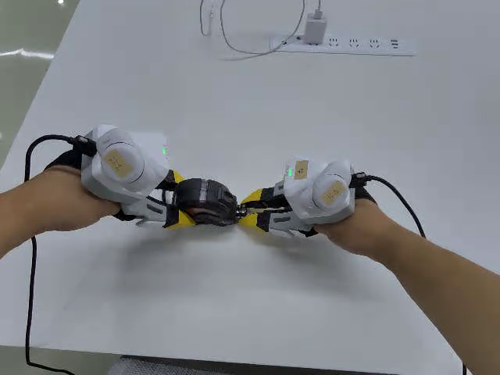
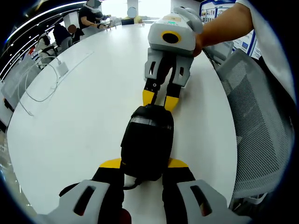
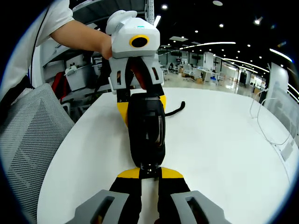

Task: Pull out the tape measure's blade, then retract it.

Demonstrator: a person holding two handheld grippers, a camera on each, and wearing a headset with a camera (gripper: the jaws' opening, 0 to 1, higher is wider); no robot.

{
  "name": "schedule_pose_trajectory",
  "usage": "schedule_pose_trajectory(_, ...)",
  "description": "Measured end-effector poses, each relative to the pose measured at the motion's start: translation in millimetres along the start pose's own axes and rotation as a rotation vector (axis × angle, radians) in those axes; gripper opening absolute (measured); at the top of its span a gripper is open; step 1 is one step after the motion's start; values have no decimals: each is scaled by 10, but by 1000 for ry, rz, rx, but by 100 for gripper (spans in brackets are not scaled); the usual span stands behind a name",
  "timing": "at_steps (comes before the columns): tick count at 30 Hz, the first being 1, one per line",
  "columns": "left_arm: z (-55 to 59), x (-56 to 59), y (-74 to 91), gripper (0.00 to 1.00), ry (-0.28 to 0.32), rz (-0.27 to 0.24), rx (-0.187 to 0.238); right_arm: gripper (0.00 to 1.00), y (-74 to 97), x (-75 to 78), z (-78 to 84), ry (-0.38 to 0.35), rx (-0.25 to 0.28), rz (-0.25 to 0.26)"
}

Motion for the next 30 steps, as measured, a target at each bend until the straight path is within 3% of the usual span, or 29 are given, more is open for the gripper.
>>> schedule_pose_trajectory(11,-2,4,-2,26,5,-1,-2,8,41,7,23,0,-10,0)
schedule_pose_trajectory(30,-12,1,-6,26,10,3,-11,8,316,-16,179,-21,-50,18)
Point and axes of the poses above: the centre of the closed fingertips' face, and the gripper's own axes: y roughly backward along the fingers, x roughly to its right, z roughly out of its underside, the point moved 3 cm from there along y, roughly backward along the fingers, and after that the axes turned 12 degrees about y, right-handed, at the moved point
